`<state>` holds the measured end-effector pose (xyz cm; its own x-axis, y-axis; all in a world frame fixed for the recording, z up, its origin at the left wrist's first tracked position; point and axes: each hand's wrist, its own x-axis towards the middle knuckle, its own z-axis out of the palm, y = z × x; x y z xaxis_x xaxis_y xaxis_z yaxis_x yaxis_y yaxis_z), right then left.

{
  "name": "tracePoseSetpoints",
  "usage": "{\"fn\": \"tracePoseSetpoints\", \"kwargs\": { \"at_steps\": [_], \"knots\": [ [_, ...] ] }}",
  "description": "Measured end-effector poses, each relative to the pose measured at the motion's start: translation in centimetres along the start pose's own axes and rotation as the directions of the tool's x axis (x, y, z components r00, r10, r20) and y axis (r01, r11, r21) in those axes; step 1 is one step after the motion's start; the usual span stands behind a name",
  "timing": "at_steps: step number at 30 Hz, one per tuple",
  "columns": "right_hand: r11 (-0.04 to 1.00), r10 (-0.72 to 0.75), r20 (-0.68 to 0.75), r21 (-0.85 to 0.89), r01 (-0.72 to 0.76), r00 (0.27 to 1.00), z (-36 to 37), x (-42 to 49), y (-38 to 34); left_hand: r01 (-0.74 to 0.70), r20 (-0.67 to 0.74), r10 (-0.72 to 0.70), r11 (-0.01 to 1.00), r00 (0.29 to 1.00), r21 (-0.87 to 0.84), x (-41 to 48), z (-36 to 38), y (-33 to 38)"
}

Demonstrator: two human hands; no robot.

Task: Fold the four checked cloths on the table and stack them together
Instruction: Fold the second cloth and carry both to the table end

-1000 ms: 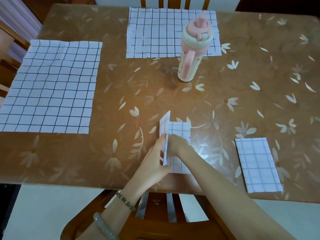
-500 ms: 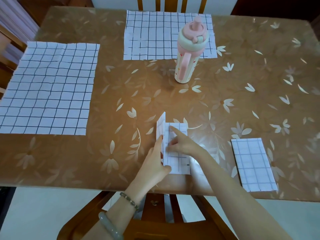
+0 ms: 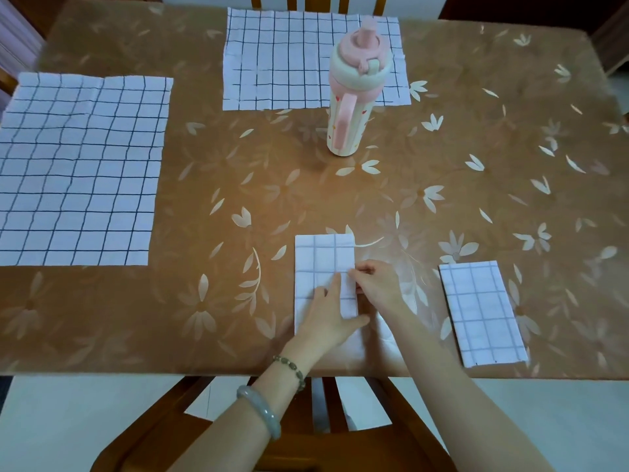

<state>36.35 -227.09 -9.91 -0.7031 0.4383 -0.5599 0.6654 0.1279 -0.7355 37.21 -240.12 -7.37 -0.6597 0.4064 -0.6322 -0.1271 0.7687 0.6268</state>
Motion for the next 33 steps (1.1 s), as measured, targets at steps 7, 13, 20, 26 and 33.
{"fn": "tracePoseSetpoints", "kwargs": {
  "at_steps": [7,13,20,26,33],
  "knots": [
    [0.995,-0.032,-0.044,-0.099,0.028,0.998,0.2,-0.1,-0.2,-0.148,-0.298,0.416,0.759,0.859,0.634,3.0,-5.2,-4.7],
    [0.969,-0.134,-0.03,-0.213,0.125,0.991,0.4,-0.1,-0.2,-0.24,-0.012,0.444,0.507,0.896,0.828,5.4,-5.7,-6.6],
    [0.569,-0.736,-0.059,-0.594,0.569,0.675,1.9,0.9,0.7,-0.22,-0.015,0.417,0.509,0.909,0.832,5.8,-5.5,-7.0],
    [0.292,-0.611,0.322,-0.757,0.584,0.723,4.3,3.1,1.5,-0.23,-0.036,0.454,0.516,0.89,0.825,6.2,-5.2,-7.4],
    [0.279,-0.529,0.279,-0.835,0.475,0.801,0.9,3.6,3.0,-0.23,-0.039,0.494,0.471,0.869,0.851,6.3,-7.3,-8.8]
  ]
}}
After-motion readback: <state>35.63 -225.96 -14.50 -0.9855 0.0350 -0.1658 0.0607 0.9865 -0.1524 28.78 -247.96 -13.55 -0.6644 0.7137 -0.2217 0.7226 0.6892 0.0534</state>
